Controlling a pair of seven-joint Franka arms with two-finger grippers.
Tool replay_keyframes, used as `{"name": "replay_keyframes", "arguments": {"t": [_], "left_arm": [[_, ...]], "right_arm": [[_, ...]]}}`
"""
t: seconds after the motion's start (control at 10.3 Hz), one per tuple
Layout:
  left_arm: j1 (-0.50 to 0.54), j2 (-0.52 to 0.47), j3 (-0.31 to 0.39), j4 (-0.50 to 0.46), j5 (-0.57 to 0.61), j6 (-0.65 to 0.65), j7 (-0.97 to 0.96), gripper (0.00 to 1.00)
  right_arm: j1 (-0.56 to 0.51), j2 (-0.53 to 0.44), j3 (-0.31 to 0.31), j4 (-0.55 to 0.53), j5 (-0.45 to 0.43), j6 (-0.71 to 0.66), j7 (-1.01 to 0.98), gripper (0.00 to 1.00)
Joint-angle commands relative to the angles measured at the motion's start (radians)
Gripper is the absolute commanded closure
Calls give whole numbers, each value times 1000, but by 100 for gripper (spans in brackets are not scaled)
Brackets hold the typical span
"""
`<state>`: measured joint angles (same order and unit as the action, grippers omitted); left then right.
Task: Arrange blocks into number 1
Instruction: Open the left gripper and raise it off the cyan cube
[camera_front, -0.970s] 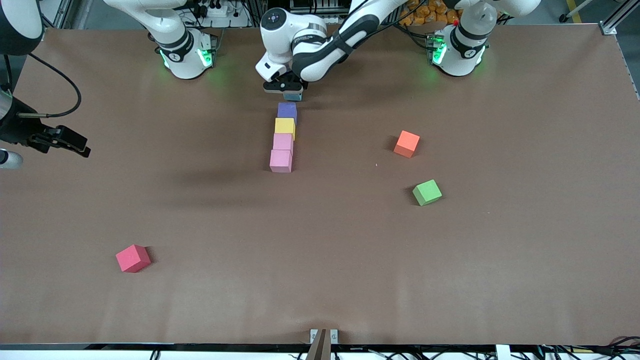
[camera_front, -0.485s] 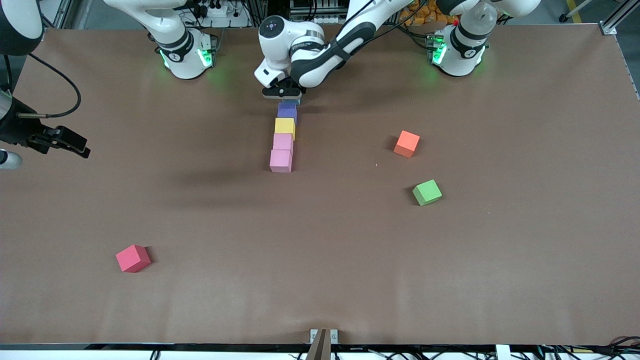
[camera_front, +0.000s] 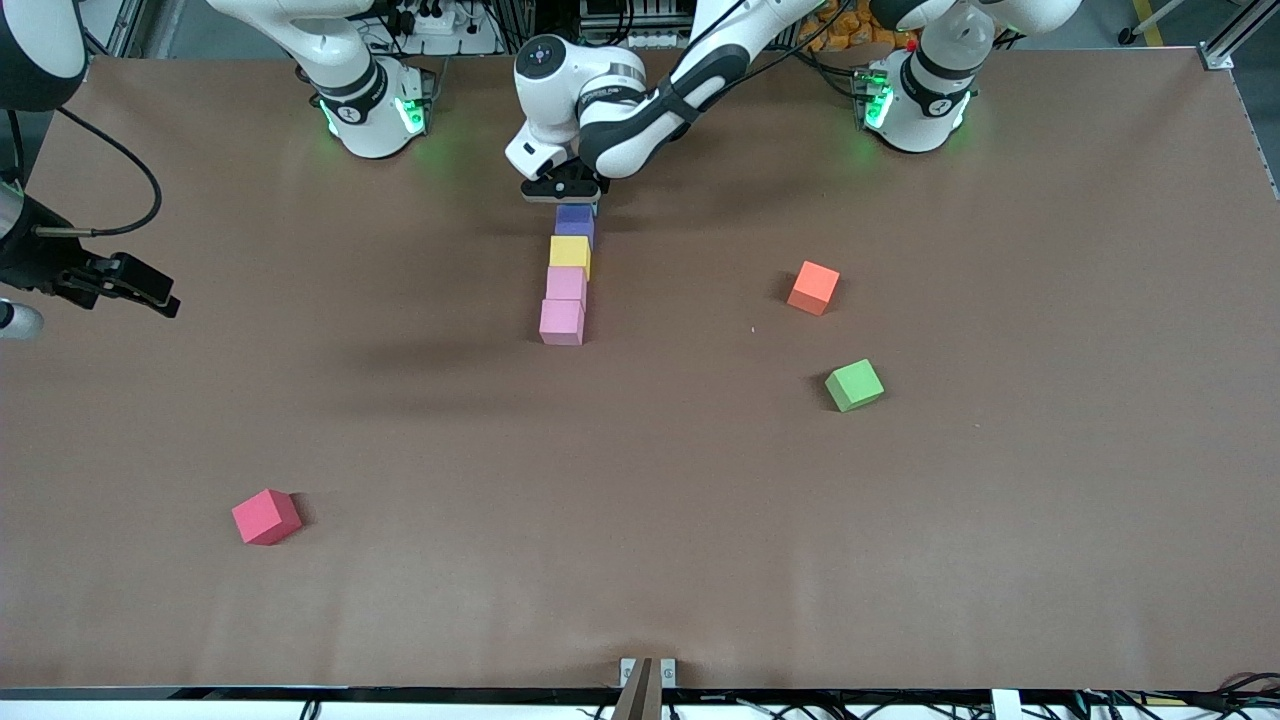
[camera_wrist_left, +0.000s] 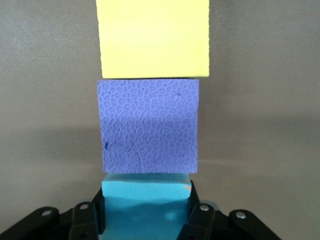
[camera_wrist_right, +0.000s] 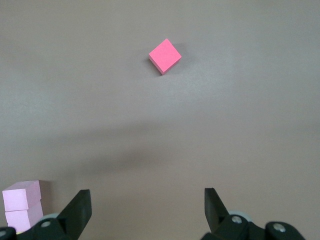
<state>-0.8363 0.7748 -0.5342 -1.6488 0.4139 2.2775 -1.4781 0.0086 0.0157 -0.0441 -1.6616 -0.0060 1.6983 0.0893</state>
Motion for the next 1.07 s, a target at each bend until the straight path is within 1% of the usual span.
{"name": "replay_keyframes", "arguments": {"t": [0.0, 0.29, 0.39, 0.48, 0.78, 0.97], "left_arm": [[-12, 14, 8, 23, 19, 0, 1, 100], [-12, 34, 8, 53, 19, 0, 2, 100], [-12, 35, 11, 58, 19, 0, 2, 83], [-14, 35, 23, 57, 22, 0, 4, 1], [-20, 23, 25, 55, 36, -6, 1, 0], [-32, -5, 22, 57, 28, -50, -10, 0]], "right_arm": [[-19, -2, 13, -3, 12, 8, -11, 0], [-19, 0, 13, -3, 14, 9, -6, 0], [-18, 0, 15, -1, 12, 15, -5, 0], [-18, -2, 15, -1, 11, 18, 0, 0], [-18, -2, 16, 8, 1, 14, 70, 0], [-19, -2, 16, 22, 1, 6, 73, 0]]}}
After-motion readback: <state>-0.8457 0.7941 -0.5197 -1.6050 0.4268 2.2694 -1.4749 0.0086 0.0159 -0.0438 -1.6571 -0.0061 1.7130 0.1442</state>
